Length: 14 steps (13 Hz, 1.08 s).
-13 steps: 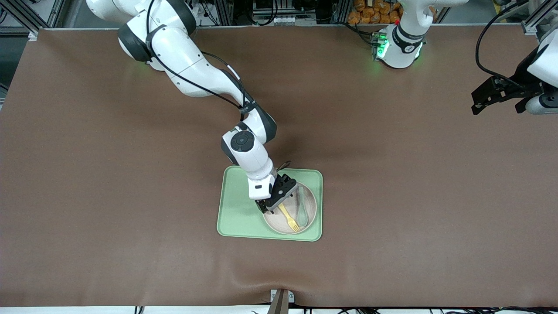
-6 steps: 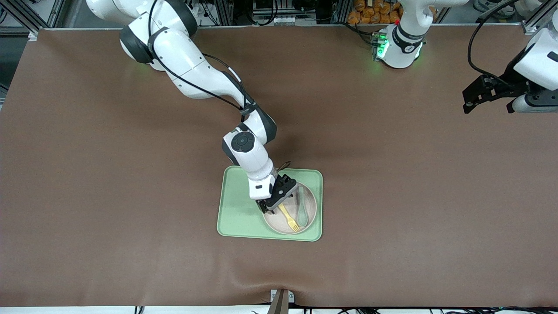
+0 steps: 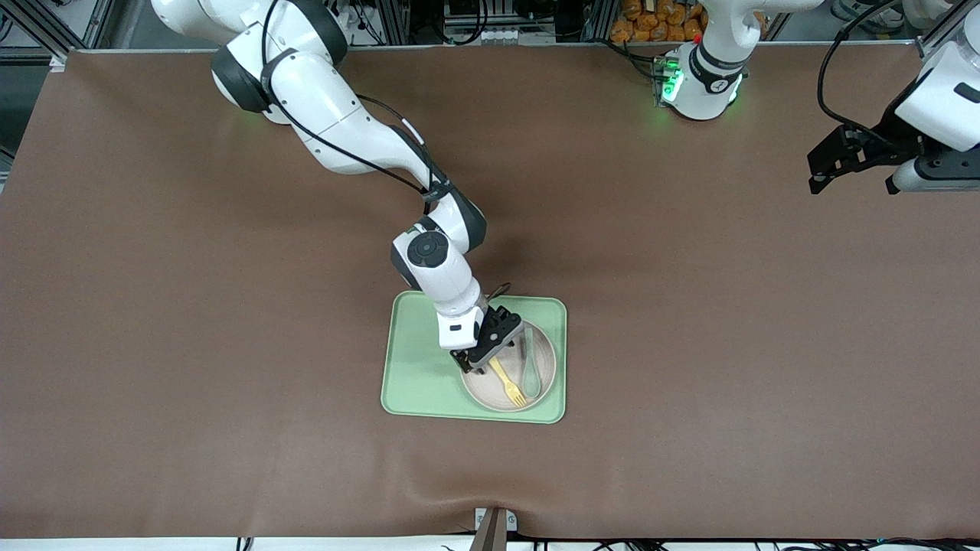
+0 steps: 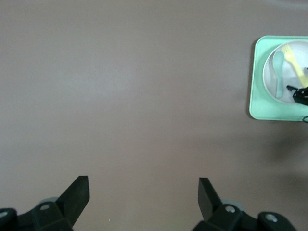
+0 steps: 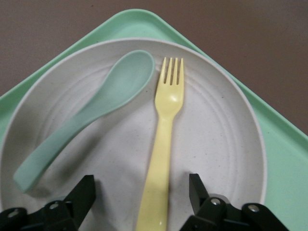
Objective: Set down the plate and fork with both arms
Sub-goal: 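Grasp the yellow fork handle with the right gripper, then lift the fork out of the plate and lower it beside the plate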
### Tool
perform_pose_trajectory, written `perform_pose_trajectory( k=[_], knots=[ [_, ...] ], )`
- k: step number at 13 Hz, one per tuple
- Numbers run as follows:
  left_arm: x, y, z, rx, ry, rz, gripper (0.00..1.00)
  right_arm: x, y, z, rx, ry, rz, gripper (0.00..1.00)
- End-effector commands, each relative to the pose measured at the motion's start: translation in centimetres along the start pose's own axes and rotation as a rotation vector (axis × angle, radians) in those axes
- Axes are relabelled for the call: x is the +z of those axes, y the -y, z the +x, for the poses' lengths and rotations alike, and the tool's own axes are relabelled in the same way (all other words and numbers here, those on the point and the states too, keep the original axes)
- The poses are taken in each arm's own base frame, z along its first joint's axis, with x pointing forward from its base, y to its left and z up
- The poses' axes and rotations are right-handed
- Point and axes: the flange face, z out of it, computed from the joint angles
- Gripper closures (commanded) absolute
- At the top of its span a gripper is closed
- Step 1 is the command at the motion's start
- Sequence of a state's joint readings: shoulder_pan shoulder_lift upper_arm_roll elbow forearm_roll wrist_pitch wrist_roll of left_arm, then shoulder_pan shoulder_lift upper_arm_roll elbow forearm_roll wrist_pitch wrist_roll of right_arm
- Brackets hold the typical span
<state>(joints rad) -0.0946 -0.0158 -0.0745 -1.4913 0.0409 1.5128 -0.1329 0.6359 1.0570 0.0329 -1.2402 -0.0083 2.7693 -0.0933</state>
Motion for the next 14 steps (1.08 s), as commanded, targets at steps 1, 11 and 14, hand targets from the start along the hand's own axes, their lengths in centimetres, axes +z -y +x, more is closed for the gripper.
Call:
perform_pose_trajectory(
  k=[1,11,14],
  knots=[
    [-0.7,0.3,-0.8,0.012,0.01,-0.01,0.0,0.8,0.2,-0.1,-0.037,-0.017,-0.012,1.0],
    [-0.1,0.8,-0.8,0.006,0.03,-0.01,0.0,-3.7,-1.2,1.2,0.103,-0.003,-0.012,1.0],
    [0.1,0.8,-0.8,0.006,0.035,-0.009,0.0,-5.5,-1.1,1.4,0.24,0.038,-0.013,1.0]
  ],
)
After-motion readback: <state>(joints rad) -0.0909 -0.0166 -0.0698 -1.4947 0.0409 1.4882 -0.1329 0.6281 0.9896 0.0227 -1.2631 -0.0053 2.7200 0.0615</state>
